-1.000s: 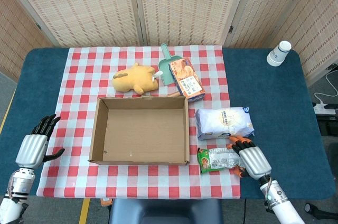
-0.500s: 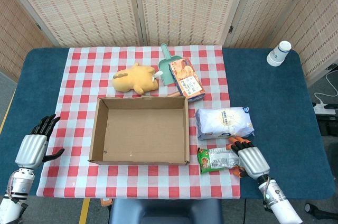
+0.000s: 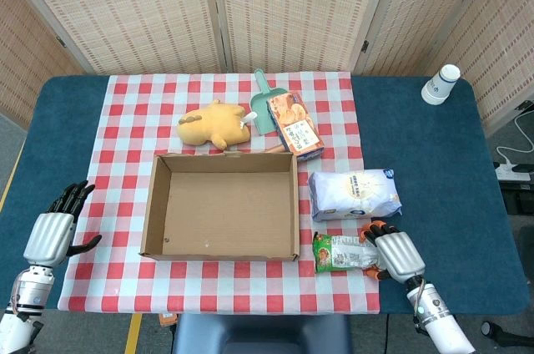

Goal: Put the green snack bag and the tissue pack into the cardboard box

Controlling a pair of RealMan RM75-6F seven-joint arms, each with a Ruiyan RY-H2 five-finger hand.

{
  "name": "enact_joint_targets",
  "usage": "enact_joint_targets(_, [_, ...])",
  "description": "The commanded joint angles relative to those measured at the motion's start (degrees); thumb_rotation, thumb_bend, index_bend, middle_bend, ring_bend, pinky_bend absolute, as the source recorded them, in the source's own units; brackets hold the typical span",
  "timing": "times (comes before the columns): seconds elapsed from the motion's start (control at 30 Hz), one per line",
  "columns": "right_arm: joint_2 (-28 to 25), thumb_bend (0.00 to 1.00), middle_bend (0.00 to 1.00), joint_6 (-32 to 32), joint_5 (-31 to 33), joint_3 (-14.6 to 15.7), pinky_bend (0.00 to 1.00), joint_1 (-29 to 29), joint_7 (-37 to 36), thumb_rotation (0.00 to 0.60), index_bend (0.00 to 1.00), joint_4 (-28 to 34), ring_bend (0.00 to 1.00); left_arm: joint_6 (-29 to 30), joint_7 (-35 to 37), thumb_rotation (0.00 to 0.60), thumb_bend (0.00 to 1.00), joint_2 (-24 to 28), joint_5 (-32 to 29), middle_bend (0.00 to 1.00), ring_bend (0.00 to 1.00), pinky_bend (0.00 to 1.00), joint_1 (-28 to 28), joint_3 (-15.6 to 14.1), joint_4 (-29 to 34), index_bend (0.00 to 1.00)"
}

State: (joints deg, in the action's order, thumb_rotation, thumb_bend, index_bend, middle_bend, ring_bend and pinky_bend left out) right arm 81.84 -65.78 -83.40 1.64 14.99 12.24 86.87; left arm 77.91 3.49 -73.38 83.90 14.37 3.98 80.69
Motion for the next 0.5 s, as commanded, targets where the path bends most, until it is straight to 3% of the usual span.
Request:
enact_joint_targets(0.03, [0.17, 0.06, 0.26, -0.06, 0.02, -0.01, 0.38, 0.04, -0.01, 0.600, 0.43, -0.11, 0.20, 0.00, 0.06, 0.600, 0.19, 0.03, -0.04, 0.01, 0.00, 0.21, -0.01, 0.03, 0.01, 0.08])
enact_joint_targets(0.5, [0.64, 0.29, 0.40, -1.81, 0.31, -0.45, 0.56, -0.33, 1.05, 0.600, 0.63, -0.35, 0.37, -0.13, 0.12, 0.600, 0.19, 0.02, 0.02, 0.01, 0.00, 0.21, 0.04, -0.03, 0.04, 0.08])
